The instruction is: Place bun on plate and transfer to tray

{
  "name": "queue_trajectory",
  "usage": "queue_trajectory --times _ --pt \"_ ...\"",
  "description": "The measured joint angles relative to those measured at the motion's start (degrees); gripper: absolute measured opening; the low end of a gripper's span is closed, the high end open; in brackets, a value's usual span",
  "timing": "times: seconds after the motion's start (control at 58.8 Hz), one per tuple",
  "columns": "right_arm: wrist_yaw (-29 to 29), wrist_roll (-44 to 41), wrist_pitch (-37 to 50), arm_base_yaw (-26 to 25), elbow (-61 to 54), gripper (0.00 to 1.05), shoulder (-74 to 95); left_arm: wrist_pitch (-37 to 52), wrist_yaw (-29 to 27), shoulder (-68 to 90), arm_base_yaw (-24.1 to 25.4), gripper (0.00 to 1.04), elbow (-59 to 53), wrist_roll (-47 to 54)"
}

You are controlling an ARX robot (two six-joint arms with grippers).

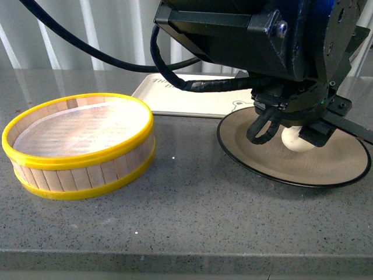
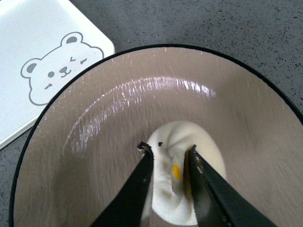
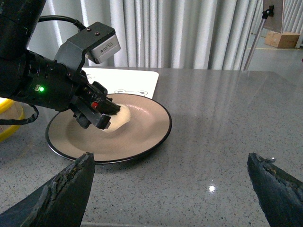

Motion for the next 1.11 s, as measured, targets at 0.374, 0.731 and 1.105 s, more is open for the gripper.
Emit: queue_trajectory --times 0.374,0.731,1.105 --pt "0.0 0.0 0.0 0.0 0.0 0.96 0.0 0.6 -0.1 0.1 0.3 0.85 0.0 -2.4" --pt "0.0 0.0 0.0 0.0 0.0 0.96 0.0 0.7 0.2 -3.4 3.7 0.98 -2.0 -6.2" --pt "0.0 0.0 0.0 0.0 0.0 0.96 0.0 -3.9 -2.1 -9.2 13.9 0.98 -1.8 -11.7"
